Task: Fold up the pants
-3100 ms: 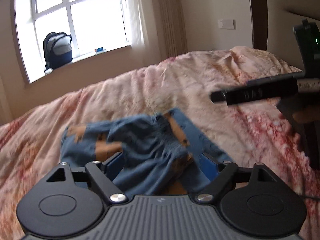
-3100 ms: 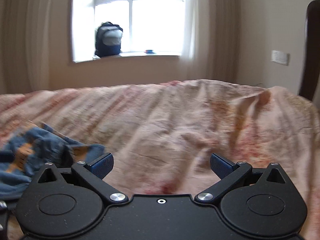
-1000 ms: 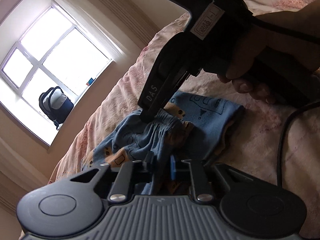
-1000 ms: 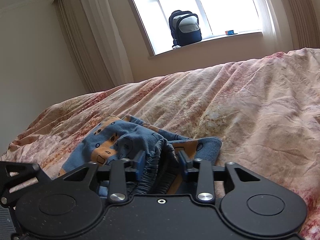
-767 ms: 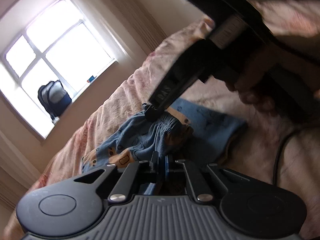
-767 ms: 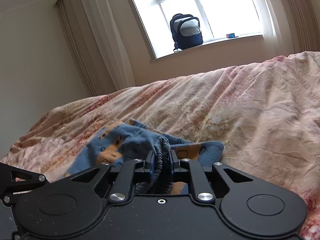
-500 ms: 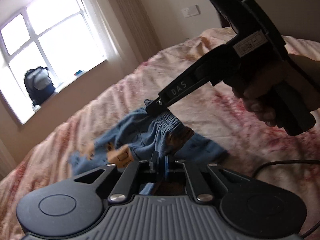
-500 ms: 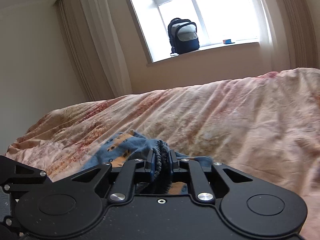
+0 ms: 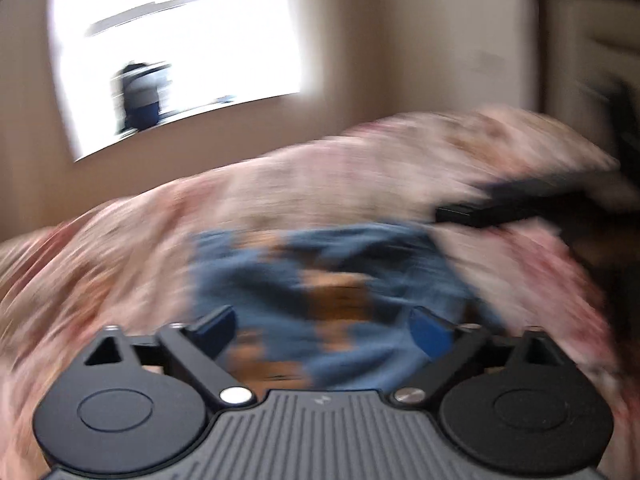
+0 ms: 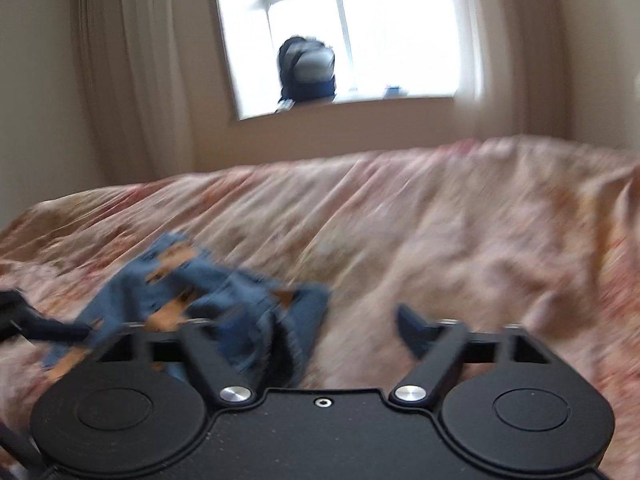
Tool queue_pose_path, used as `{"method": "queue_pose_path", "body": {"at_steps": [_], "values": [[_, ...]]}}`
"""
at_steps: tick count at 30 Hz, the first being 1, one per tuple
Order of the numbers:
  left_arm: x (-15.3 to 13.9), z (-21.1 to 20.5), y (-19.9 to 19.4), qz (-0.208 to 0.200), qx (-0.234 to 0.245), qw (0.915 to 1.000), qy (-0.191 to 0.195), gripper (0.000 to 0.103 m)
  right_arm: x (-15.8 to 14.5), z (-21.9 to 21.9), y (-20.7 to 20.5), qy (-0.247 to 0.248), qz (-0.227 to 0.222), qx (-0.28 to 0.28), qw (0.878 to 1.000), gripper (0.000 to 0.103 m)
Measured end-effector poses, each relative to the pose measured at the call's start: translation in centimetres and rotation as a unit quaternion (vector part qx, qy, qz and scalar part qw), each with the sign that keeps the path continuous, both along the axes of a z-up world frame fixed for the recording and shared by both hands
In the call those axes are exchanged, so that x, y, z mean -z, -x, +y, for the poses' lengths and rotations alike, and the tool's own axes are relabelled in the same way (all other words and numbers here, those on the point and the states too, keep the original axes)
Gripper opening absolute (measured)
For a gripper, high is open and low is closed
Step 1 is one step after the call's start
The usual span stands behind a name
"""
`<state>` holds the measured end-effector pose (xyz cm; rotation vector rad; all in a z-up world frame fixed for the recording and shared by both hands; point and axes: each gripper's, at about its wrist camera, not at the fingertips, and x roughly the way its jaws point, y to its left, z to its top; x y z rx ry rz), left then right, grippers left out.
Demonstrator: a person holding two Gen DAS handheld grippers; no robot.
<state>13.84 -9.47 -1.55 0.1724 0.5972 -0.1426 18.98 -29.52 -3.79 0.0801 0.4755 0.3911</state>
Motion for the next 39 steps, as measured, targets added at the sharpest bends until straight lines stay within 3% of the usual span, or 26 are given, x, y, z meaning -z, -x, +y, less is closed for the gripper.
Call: {"method": "queue_pose_path", "body": {"at_steps": [2, 5, 7, 8, 9, 11, 12, 15, 17, 20, 23, 25, 26, 28, 32, 33, 37, 39], "values": [[0.3, 2.1, -1.2, 0.018, -0.07, 0.9971, 0.024, 0.102, 0.1, 0.5, 0.4, 0.005, -0.013, 0.012, 1.0, 0.099], [2.0, 4.8, -2.5, 0.051, -0.113, 0.9912, 0.048, 0.102, 0.3, 2.6, 1.3, 0.032, -0.023, -0.003, 0.999, 0.102], [3.3, 5.9, -2.4, 0.065, -0.128, 0.9881, 0.055, 0.102, 0.7, 5.5, 2.4, 0.109, -0.042, -0.047, 0.992, 0.102], [4.0, 6.6, -2.2, 0.074, -0.136, 0.985, 0.076, 0.103, 1.2, 7.1, 3.0, 0.174, -0.058, -0.075, 0.98, 0.102], [4.6, 7.5, -1.8, 0.078, -0.141, 0.9809, 0.109, 0.103, 1.9, 8.4, 3.6, 0.249, -0.074, -0.098, 0.961, 0.102], [4.8, 8.7, -1.4, 0.067, -0.137, 0.9794, 0.133, 0.103, 2.8, 9.0, 4.4, 0.324, -0.111, -0.12, 0.932, 0.102], [4.7, 8.6, -1.2, 0.064, -0.13, 0.9825, 0.118, 0.103, 2.4, 8.7, 4.4, 0.324, -0.111, -0.123, 0.931, 0.102], [4.1, 8.2, -0.4, 0.05, -0.113, 0.99, 0.069, 0.103, 0.7, 6.3, 3.6, 0.271, -0.069, -0.12, 0.953, 0.102], [3.6, 8.0, 0.1, 0.045, -0.108, 0.9918, 0.051, 0.103, 0.3, 5.0, 4.1, 0.269, -0.091, -0.098, 0.954, 0.102], [2.0, 7.8, 0.8, 0.027, -0.109, 0.9925, 0.047, 0.103, 0.4, 4.7, 5.2, 0.306, -0.159, -0.042, 0.938, 0.102], [0.0, 7.0, 0.5, -0.018, -0.086, 0.9956, 0.033, 0.103, 0.0, 4.9, 5.8, 0.243, -0.203, 0.004, 0.948, 0.102], [-0.9, 6.3, -1.7, -0.038, -0.067, 0.9966, 0.029, 0.103, -0.1, 6.3, 5.1, 0.205, -0.202, 0.016, 0.957, 0.102], [-1.0, 6.0, -3.0, -0.04, -0.066, 0.9966, 0.028, 0.103, 0.0, 7.3, 4.3, 0.21, -0.196, 0.02, 0.958, 0.102], [-0.5, 5.2, -6.1, -0.038, -0.071, 0.9964, 0.026, 0.103, 0.6, 10.4, 2.6, 0.25, -0.198, 0.021, 0.948, 0.102], [2.5, 4.7, -10.8, -0.018, -0.105, 0.9943, -0.004, 0.103, 4.1, 13.2, 1.9, 0.359, -0.241, 0.007, 0.902, 0.102], [3.5, 5.0, -11.4, -0.011, -0.113, 0.9935, -0.007, 0.103, 4.9, 12.7, 2.0, 0.366, -0.25, 0.009, 0.896, 0.102], [5.3, 7.3, -11.2, -0.015, -0.147, 0.9881, 0.043, 0.103, 4.7, 9.6, 1.1, 0.34, -0.252, 0.044, 0.905, 0.102], [4.9, 7.9, -11.0, -0.011, -0.155, 0.9867, 0.048, 0.103, 4.3, 8.1, 0.3, 0.331, -0.237, 0.085, 0.91, 0.102]]}}
